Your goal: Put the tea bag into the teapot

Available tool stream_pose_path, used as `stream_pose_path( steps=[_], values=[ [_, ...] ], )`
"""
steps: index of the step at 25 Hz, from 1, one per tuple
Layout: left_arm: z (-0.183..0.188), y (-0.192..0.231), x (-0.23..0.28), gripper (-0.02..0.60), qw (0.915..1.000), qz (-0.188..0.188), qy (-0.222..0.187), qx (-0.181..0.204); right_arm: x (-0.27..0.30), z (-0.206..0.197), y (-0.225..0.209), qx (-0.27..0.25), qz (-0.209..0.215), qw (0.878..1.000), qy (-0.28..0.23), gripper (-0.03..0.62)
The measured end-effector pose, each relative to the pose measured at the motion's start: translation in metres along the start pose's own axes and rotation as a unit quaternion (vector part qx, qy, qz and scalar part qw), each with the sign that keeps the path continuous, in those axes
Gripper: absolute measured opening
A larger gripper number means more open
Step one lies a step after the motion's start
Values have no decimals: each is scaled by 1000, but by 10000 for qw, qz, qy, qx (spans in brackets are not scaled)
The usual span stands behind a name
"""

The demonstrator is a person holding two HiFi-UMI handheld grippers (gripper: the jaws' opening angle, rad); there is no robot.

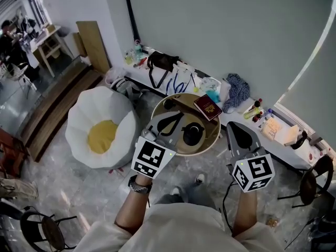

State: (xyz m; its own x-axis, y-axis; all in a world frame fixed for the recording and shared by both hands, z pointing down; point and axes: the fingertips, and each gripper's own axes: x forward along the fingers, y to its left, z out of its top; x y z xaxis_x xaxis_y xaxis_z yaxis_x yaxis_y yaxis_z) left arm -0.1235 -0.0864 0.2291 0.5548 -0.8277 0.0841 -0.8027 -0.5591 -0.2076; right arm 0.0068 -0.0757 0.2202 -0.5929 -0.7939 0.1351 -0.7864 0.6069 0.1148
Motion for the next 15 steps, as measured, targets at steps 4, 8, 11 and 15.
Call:
stream_pose_path(
  steps=[4,8,11,15],
  values=[
    [-2,0,-12,6,10000,73,23,-59,-6,1,7,-59,51,10000,48,5],
    [0,-4,-18,6,9999,120,-2,-95,-12,4,6,-71,105,9999,38,5],
    [6,-14,-22,6,9998,194,-53,-69,-21,7,10,-165,228,9996,3,5],
    [13,-36,-31,6,9994,325,-30,-89,-48,7,14,-333,329,9989,-1,5]
  ],
)
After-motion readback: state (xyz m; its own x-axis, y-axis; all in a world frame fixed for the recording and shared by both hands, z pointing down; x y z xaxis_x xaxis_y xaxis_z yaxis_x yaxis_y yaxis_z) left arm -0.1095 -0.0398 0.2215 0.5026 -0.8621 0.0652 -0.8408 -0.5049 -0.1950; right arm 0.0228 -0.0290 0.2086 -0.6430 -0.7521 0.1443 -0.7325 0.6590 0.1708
